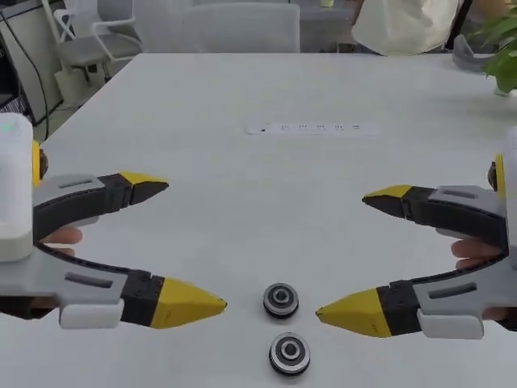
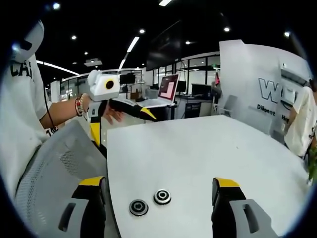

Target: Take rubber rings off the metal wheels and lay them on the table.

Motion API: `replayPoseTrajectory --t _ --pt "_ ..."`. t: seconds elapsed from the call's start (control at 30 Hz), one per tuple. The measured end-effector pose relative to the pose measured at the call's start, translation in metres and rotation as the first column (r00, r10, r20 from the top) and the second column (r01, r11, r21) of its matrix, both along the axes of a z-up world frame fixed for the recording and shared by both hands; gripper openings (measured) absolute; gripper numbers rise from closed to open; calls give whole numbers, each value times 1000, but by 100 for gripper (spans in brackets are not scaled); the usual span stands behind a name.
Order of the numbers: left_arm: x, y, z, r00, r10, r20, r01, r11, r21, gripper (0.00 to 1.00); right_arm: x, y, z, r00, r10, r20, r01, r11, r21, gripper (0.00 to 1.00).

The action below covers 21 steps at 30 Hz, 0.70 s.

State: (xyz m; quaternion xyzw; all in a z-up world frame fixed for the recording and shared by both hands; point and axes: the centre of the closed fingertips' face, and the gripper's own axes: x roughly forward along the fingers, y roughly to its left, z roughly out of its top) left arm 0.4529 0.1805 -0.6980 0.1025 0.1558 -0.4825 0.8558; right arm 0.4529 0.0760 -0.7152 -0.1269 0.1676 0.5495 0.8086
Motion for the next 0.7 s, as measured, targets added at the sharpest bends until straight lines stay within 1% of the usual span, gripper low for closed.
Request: replayPoseTrajectory --t 0.17,0.3,0.5,0.7 --pt "2 -8 -2 1000 -21 4 21 1000 2 92 1 4 -2 1000 17 -1 -17 1000 6 88" --pt "2 -13 -7 999 -41 3 41 999 9 89 1 6 -4 999 32 -3 -32 999 12 86" --pt "2 -20 -17 998 -66 -5 66 997 29 87 0 7 -13 999 45 -16 -45 999 8 85" --pt "2 -25 -22 996 -84 -6 84 996 30 84 -2 8 -22 998 61 -31 -61 998 -2 83"
